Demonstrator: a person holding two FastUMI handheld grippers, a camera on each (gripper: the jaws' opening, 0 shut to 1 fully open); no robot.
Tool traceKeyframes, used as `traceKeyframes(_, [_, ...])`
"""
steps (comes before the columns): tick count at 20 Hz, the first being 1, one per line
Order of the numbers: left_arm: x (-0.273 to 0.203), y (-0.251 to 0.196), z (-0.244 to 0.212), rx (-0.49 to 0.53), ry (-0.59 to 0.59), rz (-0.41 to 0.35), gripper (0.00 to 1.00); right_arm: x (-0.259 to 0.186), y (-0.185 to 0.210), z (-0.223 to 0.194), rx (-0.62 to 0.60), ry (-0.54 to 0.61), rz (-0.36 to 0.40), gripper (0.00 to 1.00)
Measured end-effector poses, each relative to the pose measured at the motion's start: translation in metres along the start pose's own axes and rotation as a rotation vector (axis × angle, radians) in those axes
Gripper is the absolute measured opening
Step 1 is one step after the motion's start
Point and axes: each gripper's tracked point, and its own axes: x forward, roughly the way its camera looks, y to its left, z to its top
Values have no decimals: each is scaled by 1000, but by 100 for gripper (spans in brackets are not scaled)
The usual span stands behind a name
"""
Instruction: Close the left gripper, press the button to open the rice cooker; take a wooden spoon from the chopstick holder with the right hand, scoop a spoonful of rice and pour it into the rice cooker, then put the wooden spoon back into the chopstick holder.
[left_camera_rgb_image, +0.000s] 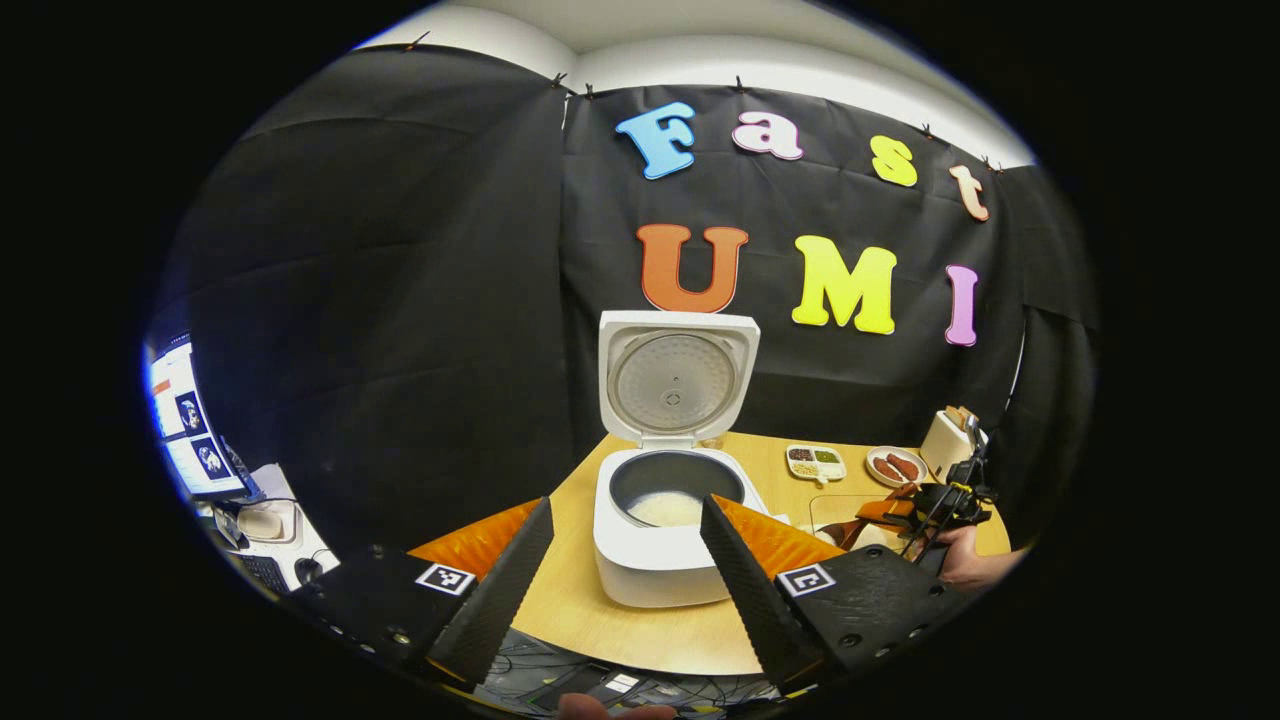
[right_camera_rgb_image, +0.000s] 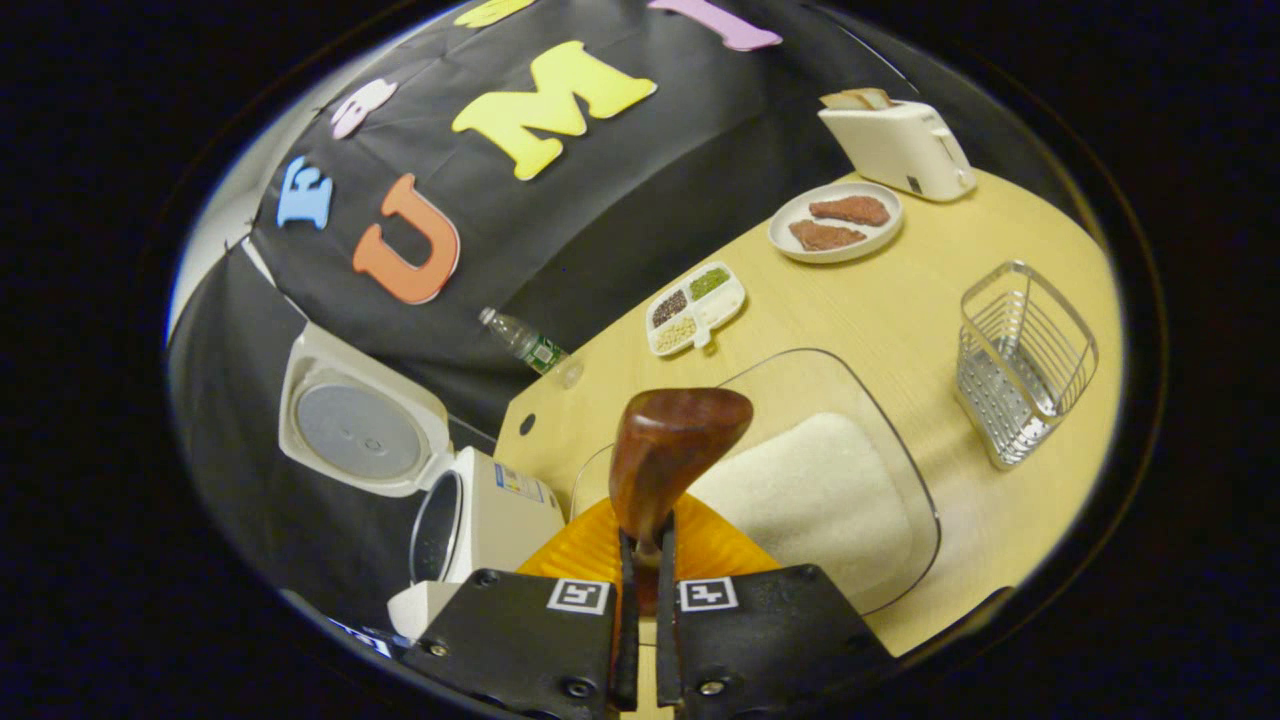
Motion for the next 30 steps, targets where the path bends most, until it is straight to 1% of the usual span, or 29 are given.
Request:
traceKeyframes(5, [-3, -32, 11, 36, -9, -29, 94, -30, -22, 31, 71, -53, 45, 12])
traceKeyframes(8, [-2, -58, 20, 35, -37, -64, 95, -57, -32, 64, 151, -103, 64, 11])
traceKeyframes(11, [-1, -73, 24, 35, -58, -75, 94, -84, -32, 96, 255, -146, 110, 10])
traceKeyframes(13, [-3, -77, 26, 30, -69, -76, 94, -97, -24, 114, 293, -170, 140, 9])
traceKeyframes(15, [-5, -75, 27, 21, -76, -71, 94, -105, -6, 127, 283, -187, 168, 9])
traceKeyframes(18, [-12, -62, 26, 11, -93, -44, 94, -110, 32, 136, 247, -182, 216, 8])
traceKeyframes(22, [-21, -33, 24, -12, -106, 10, 94, -100, 95, 129, 198, -150, 278, 9])
traceKeyframes(25, [-30, -5, 24, -31, -131, 59, 94, -83, 142, 109, 160, -104, 319, 9])
traceKeyframes(30, [-49, 28, 18, -61, -152, 74, 94, -40, 216, 57, 74, -23, 364, 8])
